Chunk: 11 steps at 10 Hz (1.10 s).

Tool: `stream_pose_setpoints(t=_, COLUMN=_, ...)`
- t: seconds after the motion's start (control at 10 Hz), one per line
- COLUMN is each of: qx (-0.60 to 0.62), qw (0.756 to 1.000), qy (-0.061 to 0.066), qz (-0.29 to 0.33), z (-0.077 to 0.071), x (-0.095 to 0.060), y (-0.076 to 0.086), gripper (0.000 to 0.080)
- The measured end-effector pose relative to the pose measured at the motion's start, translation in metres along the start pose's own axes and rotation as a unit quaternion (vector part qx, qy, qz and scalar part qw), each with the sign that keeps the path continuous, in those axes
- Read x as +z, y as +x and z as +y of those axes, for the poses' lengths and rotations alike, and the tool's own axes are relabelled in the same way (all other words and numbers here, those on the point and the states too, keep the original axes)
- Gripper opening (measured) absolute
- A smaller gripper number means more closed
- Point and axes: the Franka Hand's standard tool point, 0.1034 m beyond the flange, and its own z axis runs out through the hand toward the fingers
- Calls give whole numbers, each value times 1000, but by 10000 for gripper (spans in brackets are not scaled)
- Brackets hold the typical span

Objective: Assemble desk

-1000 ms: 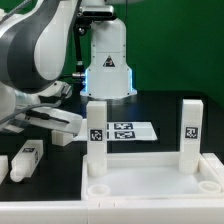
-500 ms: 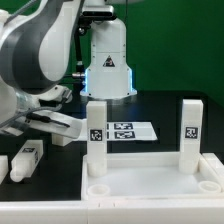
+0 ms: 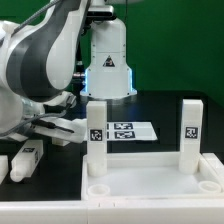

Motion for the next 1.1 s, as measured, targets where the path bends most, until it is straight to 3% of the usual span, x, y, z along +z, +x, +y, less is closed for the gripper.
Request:
stream_pose_setpoints(t=0.1, qx=0, qw=1000, qy=0, qz=0, z=0, x=0, y=0, gripper=386)
stream_pose_setpoints(t=0.2, qx=0, qw=1000, qy=1, qz=0, z=1, x=0, y=0, gripper=190)
stream_pose_setpoints(t=0.3, qx=0, qw=1000, qy=1, qz=0, z=1, x=0, y=0, gripper=190)
stream_pose_setpoints(t=0.4, qx=1, qw=1000, qy=1, qz=1, z=0, x=-1, y=0, gripper=61)
stream_pose_setpoints(t=0.5, qx=1, qw=1000, qy=1, qz=6, z=-1, x=-6, y=0, gripper=19)
stream_pose_setpoints(t=0.7, qx=-10, qw=1000, qy=10, qz=18, z=-6, x=-36, y=-17, gripper=6)
stream_pose_setpoints(t=0.9, qx=-26, qw=998, qy=13, qz=55, z=-13, x=-81, y=-38, gripper=1)
stream_pose_setpoints(t=1.0, qx=-34, qw=996, qy=9, qz=83, z=-17, x=-90, y=-46, gripper=1)
stream_pose_setpoints(t=1.1, qx=-32, qw=996, qy=12, qz=88, z=-14, x=-85, y=-44, gripper=1)
